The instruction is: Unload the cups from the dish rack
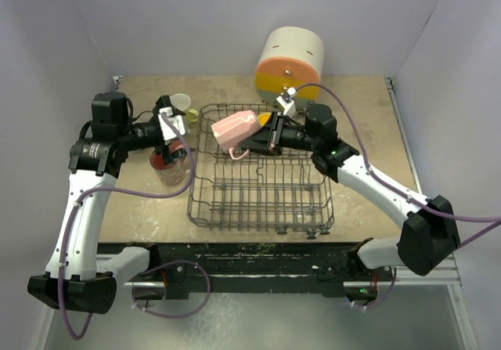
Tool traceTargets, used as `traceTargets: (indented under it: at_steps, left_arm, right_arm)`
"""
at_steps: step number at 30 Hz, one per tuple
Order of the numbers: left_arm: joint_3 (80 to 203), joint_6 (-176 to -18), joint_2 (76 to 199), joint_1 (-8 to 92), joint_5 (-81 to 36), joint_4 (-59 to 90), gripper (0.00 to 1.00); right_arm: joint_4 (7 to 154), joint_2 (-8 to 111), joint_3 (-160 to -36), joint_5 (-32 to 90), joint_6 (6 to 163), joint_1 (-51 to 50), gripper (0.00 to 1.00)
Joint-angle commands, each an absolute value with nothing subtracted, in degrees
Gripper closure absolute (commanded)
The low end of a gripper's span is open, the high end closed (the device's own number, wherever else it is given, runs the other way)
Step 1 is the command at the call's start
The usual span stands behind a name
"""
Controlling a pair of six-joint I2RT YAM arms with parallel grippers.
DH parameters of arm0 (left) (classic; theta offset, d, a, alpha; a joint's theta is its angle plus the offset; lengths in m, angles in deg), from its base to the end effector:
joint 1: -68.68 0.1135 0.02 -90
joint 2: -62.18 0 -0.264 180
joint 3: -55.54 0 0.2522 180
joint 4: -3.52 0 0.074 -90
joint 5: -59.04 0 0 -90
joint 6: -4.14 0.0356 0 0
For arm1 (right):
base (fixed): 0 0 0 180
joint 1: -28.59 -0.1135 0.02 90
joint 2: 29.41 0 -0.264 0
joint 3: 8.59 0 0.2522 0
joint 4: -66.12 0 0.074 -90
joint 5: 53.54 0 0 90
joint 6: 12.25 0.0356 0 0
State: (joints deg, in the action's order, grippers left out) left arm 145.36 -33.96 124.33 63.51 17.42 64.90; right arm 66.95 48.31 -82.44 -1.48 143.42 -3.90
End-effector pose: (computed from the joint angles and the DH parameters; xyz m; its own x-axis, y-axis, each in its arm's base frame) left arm 0.1980 -0.0446 0.4098 0.1934 0.5073 -0.8398 0.8540 0.3342 0.3986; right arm 0.2558 0.1889 0.3461 -0.8854 0.2881 -0.3647 -0.3245 0.1786 0.9289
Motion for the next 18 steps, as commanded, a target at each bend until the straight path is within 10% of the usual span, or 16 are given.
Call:
traceTargets:
  at_steps: [1, 18]
  left_arm:
    - [146.3, -35.3, 123.5, 63.7, 24.8, 61.3, 0.03]
    - [149.9, -48.6, 121.8, 63.7, 29.8, 55.2, 0.33]
  right_arm:
    - [31.5, 46.5, -77.6, -10.1, 165.3, -5.5, 1.0]
    - [14.6, 55.4, -82.7, -6.6, 178.7, -16.3, 1.0]
